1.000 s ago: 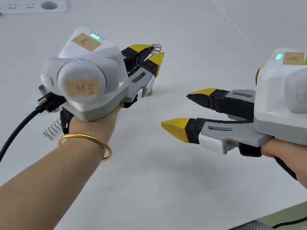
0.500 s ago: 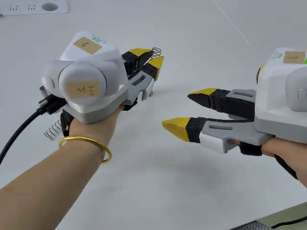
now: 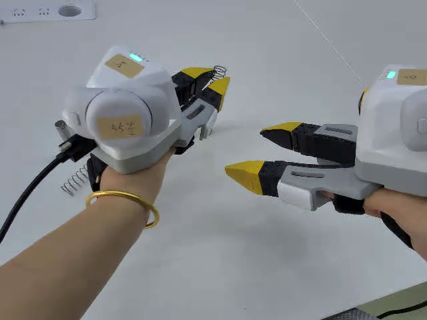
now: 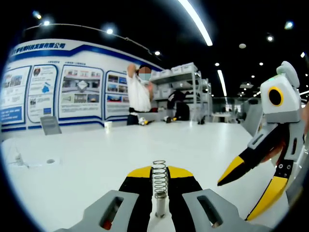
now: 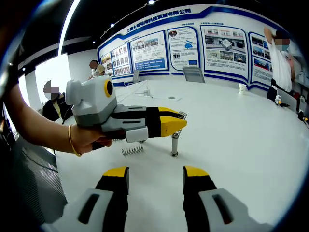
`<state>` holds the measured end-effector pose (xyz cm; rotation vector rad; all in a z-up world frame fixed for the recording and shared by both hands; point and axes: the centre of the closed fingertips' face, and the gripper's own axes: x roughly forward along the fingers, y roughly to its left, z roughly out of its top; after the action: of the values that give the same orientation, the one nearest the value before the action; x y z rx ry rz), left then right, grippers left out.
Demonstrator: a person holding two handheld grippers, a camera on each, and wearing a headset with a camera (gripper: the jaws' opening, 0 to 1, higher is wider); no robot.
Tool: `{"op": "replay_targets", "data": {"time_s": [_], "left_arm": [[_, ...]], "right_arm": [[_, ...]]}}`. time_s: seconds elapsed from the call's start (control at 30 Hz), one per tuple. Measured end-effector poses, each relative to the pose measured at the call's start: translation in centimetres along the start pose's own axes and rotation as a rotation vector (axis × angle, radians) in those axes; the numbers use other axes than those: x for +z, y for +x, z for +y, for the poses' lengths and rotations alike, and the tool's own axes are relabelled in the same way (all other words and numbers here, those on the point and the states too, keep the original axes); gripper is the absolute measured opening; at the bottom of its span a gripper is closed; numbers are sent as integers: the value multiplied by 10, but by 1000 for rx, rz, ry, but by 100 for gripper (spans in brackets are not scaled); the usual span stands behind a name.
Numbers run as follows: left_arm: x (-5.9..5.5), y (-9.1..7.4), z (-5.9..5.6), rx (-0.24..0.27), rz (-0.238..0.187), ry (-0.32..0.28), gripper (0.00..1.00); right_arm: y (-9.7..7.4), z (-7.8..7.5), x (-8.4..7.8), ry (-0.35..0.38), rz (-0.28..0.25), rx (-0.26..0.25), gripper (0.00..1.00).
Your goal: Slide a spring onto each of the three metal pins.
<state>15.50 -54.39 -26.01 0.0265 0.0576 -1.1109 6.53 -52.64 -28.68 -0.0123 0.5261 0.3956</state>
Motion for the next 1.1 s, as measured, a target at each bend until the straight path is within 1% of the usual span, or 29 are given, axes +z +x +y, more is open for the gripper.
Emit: {"op": "replay_targets", "data": {"time_s": [0.17, 0.43, 0.57, 0.63, 0.67, 0.77, 0.9, 0.97, 1.1], "left_arm": [[0, -1, -1, -1, 0, 2, 10], [-1, -3, 1, 7, 8, -18, 11], [-6, -5, 2, 16, 30, -40, 11], [-12, -6, 1, 15, 56, -36, 11], [-12, -7, 1, 15, 52, -35, 11], [-16, -8, 1, 16, 67, -40, 11], [-16, -7, 1, 14, 67, -42, 11], [-17, -7, 1, 14, 74, -43, 11], [-23, -8, 1, 17, 100, -46, 11]], "right_arm": [[1, 0, 0, 5, 0, 4, 45], [1, 1, 2, 4, -3, 4, 45], [1, 1, 2, 5, -2, 4, 45], [1, 2, 2, 5, -2, 5, 45], [1, 2, 2, 5, -3, 5, 45], [1, 2, 3, 4, -4, 6, 45], [2, 2, 4, 14, -10, 7, 45], [1, 1, 4, 18, -11, 7, 45], [1, 1, 4, 19, -10, 6, 45]]}}
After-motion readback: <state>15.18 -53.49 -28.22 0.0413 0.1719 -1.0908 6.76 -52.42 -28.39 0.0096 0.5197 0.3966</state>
